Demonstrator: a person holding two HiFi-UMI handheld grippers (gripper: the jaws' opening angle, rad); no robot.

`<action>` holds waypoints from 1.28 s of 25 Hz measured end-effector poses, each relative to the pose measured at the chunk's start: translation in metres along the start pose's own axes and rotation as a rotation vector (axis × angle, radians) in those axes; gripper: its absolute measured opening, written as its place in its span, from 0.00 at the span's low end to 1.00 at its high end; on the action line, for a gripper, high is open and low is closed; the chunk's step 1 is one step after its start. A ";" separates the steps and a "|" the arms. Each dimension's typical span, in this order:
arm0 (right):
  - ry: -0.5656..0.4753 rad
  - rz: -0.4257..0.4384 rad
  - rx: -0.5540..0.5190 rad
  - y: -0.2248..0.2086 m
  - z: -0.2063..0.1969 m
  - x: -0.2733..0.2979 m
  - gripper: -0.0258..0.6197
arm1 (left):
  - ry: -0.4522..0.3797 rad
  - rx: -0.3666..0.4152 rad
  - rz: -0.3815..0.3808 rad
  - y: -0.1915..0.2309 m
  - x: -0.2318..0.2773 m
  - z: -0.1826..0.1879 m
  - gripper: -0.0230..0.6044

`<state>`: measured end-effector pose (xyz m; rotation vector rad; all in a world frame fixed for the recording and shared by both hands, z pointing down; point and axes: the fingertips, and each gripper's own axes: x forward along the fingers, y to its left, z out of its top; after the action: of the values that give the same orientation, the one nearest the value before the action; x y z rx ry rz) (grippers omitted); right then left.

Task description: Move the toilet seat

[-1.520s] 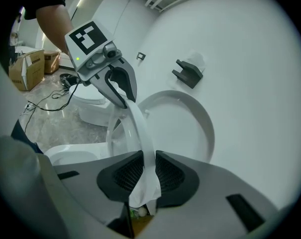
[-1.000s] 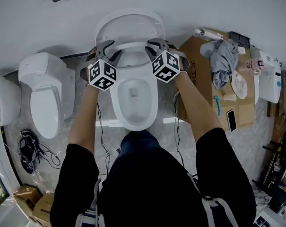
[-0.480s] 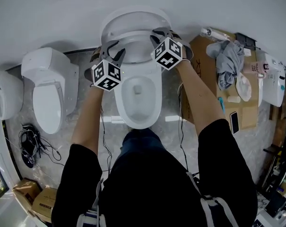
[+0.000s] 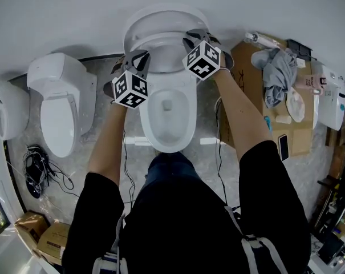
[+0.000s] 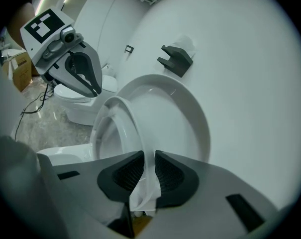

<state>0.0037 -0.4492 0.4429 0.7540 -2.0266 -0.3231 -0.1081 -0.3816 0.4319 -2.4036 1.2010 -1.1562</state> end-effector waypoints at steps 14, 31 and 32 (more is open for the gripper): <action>-0.270 -0.266 0.293 -0.015 0.023 -0.095 0.09 | -0.078 -0.113 0.071 -0.009 -0.038 0.033 0.05; -0.585 -0.412 0.633 0.051 0.044 -0.296 0.08 | -0.395 -0.398 0.299 -0.049 -0.221 0.102 0.05; -0.593 -0.411 0.646 0.055 0.043 -0.305 0.08 | -0.408 -0.405 0.304 -0.052 -0.231 0.106 0.05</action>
<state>0.0655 -0.2184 0.2408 1.6402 -2.5560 -0.1173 -0.0831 -0.1896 0.2587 -2.4327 1.6908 -0.3331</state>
